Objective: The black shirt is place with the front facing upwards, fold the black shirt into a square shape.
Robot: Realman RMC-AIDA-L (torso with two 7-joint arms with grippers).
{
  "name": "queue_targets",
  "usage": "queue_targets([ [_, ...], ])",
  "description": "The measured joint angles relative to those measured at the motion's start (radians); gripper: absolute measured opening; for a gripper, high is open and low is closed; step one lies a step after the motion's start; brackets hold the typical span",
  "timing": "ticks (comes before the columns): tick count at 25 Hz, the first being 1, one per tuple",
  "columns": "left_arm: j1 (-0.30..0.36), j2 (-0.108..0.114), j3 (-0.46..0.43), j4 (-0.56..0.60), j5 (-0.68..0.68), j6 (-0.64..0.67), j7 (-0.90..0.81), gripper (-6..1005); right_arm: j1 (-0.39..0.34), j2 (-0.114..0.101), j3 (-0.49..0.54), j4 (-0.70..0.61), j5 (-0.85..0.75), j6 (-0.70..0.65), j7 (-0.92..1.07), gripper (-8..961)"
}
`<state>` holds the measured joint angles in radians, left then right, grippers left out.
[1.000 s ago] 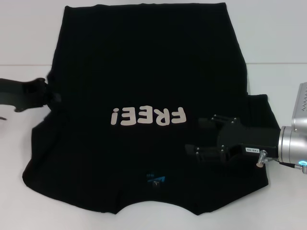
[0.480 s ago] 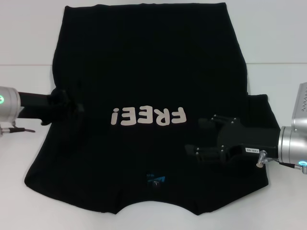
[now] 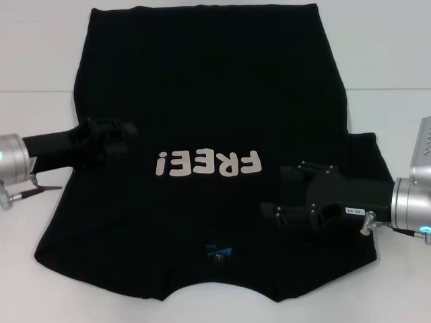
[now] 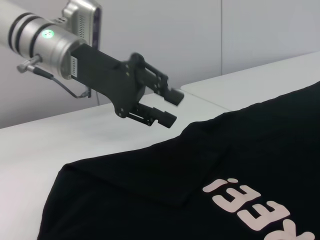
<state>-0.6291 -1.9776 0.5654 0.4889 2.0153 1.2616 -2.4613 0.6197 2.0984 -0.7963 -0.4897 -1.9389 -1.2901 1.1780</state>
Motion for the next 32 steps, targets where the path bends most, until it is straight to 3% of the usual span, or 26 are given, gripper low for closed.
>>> queue_targets([
  [2, 0.005, -0.001, 0.000, 0.001, -0.011, 0.008, 0.030, 311, 0.000, 0.000, 0.001, 0.000, 0.001, 0.000, 0.000, 921],
  [4, 0.030, -0.006, 0.000, 0.022, -0.056, 0.095, 0.263, 351, 0.000, 0.000, 0.002, 0.001, 0.004, 0.000, 0.000, 920],
  [5, 0.050, -0.012, 0.002, 0.043, -0.068, 0.189, 0.498, 391, 0.000, 0.000, 0.003, 0.002, 0.010, 0.000, 0.000, 920],
  [8, 0.078, -0.027, 0.013, 0.076, -0.059, 0.240, 0.684, 512, -0.004, -0.001, 0.003, 0.010, 0.036, 0.001, -0.001, 918],
  [14, 0.156, -0.082, 0.160, 0.191, 0.014, 0.258, 1.031, 729, -0.014, -0.003, 0.002, 0.013, 0.045, -0.002, -0.009, 915],
  [17, 0.195, -0.124, 0.172, 0.245, 0.030, 0.214, 1.149, 813, -0.028, -0.003, 0.003, 0.013, 0.048, -0.009, -0.009, 914],
  [20, 0.215, -0.144, 0.175, 0.275, 0.031, 0.182, 1.178, 836, -0.056, -0.004, 0.015, -0.012, 0.060, -0.021, 0.036, 912],
  [23, 0.219, -0.145, 0.173, 0.282, 0.029, 0.186, 1.179, 834, -0.105, -0.011, 0.023, -0.134, 0.063, -0.041, 0.223, 911],
  [27, 0.219, -0.140, 0.169, 0.284, 0.020, 0.196, 1.179, 834, -0.172, -0.033, 0.020, -0.389, 0.011, -0.117, 0.638, 909],
  [29, 0.220, -0.140, 0.169, 0.287, 0.019, 0.196, 1.181, 833, -0.190, -0.056, 0.029, -0.525, -0.054, -0.171, 0.880, 908],
  [32, 0.216, -0.140, 0.169, 0.291, 0.018, 0.198, 1.183, 833, -0.177, -0.103, 0.048, -0.617, -0.141, -0.235, 1.186, 907],
])
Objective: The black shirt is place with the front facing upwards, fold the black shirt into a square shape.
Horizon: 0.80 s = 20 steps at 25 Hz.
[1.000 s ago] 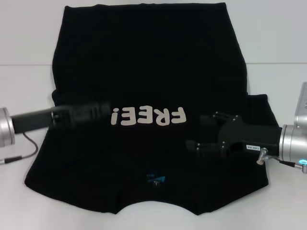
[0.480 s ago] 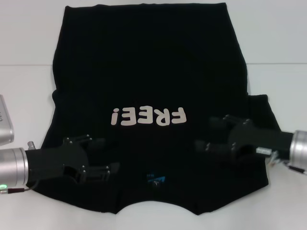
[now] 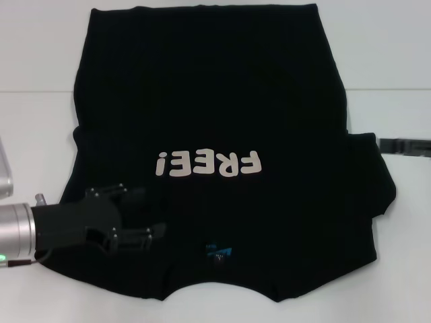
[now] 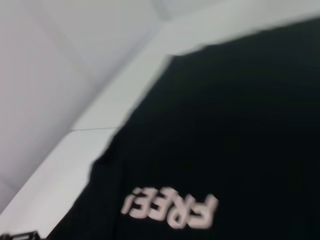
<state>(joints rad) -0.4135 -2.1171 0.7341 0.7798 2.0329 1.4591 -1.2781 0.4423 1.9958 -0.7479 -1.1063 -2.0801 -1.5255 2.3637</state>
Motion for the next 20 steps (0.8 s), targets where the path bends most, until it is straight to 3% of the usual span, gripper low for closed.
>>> queue_targets([
  [3, -0.005, 0.001, 0.000, 0.002, -0.010, 0.000, 0.003, 833, 0.038, -0.043, 0.017, -0.008, -0.072, -0.045, 0.192, 905],
  [5, -0.008, 0.001, 0.000, 0.002, -0.016, -0.002, 0.004, 834, 0.066, -0.060, 0.024, 0.003, -0.140, -0.062, 0.268, 904],
  [11, -0.026, 0.004, 0.001, -0.005, -0.013, -0.014, 0.005, 834, 0.135, -0.073, 0.066, 0.053, -0.342, -0.076, 0.365, 901],
  [20, -0.043, 0.005, 0.003, -0.007, -0.004, -0.024, 0.003, 834, 0.176, -0.091, 0.076, 0.204, -0.424, -0.032, 0.410, 897],
])
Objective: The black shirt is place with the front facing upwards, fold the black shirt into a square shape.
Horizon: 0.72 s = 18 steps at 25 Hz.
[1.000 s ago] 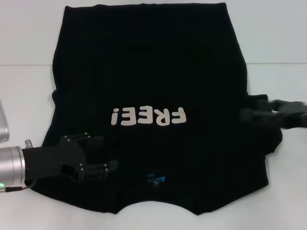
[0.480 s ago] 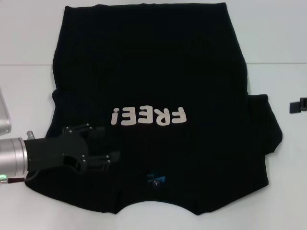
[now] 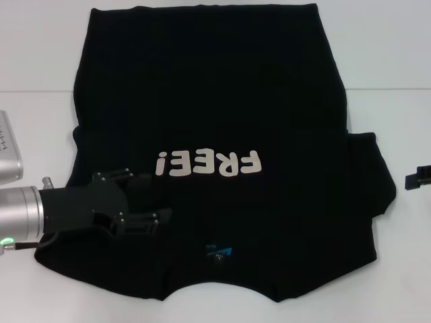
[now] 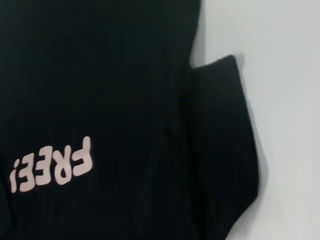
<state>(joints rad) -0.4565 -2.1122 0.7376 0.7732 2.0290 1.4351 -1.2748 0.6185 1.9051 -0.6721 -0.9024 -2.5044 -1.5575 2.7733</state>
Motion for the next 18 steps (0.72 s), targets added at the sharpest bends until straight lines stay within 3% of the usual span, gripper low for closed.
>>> queue_targets([
  [18, 0.008, -0.002, -0.002, 0.000, -0.001, -0.021, 0.002, 834, 0.050, -0.015, 0.000, 0.198, 0.000, 0.141, 0.016, 888],
])
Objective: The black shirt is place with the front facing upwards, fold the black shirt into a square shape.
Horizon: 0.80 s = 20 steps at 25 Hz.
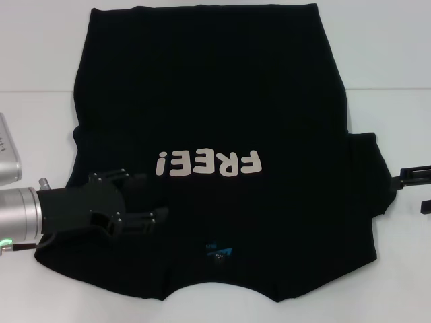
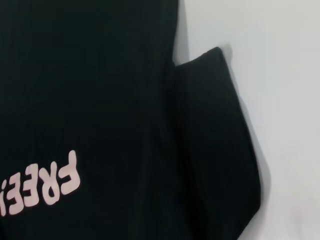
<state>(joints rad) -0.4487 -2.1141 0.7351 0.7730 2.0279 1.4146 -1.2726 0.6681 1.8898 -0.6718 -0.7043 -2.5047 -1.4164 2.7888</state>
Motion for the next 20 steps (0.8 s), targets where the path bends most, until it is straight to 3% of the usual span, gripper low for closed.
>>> queue_targets([
  [20, 0.001, -0.004, 0.000, 0.000, 0.005, -0.009, 0.001, 833, 0.037, 0.003, -0.009, 0.072, -0.001, 0.077, -0.009, 881],
])
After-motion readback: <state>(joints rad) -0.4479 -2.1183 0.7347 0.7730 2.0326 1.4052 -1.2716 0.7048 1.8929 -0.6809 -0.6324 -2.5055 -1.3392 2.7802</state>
